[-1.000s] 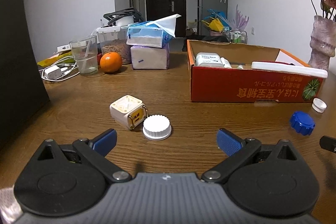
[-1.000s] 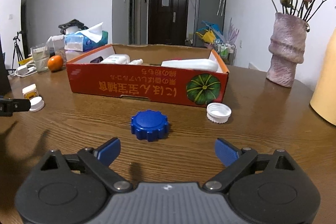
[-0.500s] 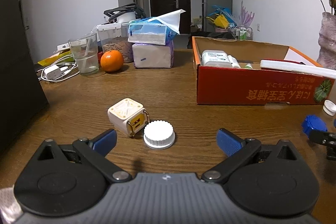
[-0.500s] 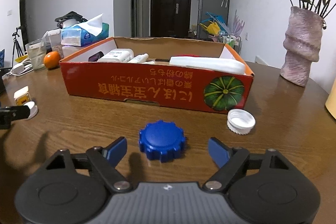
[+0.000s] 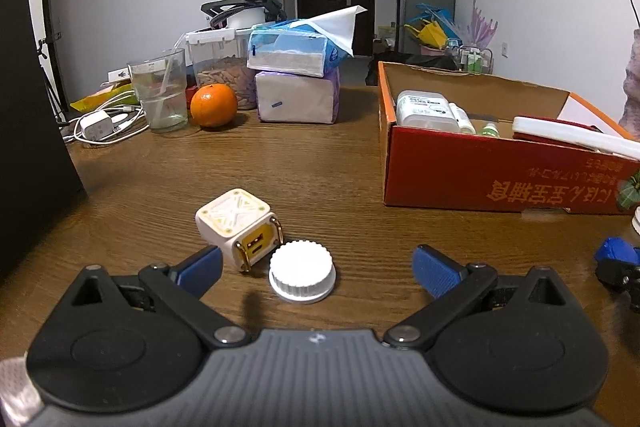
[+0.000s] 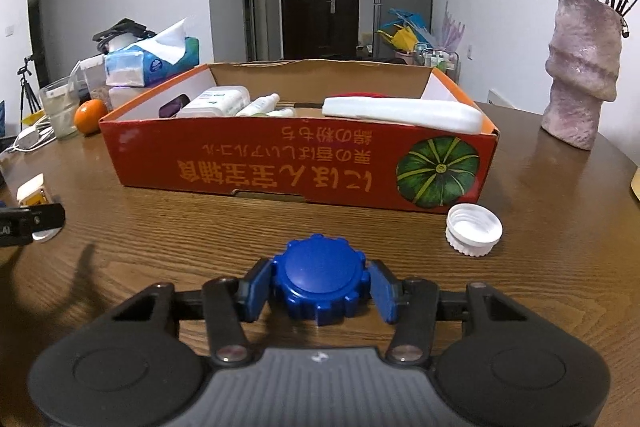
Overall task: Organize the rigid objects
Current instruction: 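Grasp the blue gear cap with the right tool while the left tool grasps the white cap, then lift both caps and carry them over the cardboard box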
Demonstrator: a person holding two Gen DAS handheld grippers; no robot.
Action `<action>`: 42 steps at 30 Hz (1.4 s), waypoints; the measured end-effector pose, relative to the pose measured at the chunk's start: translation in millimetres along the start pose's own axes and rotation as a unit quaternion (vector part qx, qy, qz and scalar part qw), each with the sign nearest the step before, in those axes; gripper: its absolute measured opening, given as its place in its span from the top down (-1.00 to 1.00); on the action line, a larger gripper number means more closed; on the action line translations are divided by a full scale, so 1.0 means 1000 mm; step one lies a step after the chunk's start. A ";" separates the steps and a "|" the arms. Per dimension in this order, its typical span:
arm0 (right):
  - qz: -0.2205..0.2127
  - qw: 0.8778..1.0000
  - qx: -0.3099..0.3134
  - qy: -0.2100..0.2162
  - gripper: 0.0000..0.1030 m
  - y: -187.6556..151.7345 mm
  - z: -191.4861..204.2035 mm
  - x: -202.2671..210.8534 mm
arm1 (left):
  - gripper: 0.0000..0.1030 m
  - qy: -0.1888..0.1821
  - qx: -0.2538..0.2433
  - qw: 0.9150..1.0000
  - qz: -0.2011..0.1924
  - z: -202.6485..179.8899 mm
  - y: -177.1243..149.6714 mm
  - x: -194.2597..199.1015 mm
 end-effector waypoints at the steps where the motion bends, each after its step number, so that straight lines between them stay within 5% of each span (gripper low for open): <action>1: 0.000 1.000 0.000 0.000 0.00 0.000 0.000 0.000 | -1.00 0.004 0.003 1.000 -0.001 0.000 0.001 -0.001; 11: -0.001 1.000 -0.002 -0.004 -0.01 0.001 -0.001 0.000 | -0.50 0.017 0.031 0.999 0.033 0.004 0.003 -0.019; 19: -0.001 1.000 -0.007 -0.010 0.00 0.001 -0.003 0.000 | 0.17 0.018 0.025 0.999 0.043 0.005 0.001 -0.023; 42: -0.065 0.998 0.009 -0.019 0.00 0.000 0.002 0.029 | 0.20 0.003 0.004 1.000 -0.004 -0.030 -0.005 0.015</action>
Point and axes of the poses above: each gripper's, at about its wrist camera, not at the fingertips, and x roughly against the way its jaws point, z to its left, y to its top, the point moved 8 cm from there along -x, roughly the way its jaws point, and after that the axes turned 14 degrees about z, right-handed, at the moved point
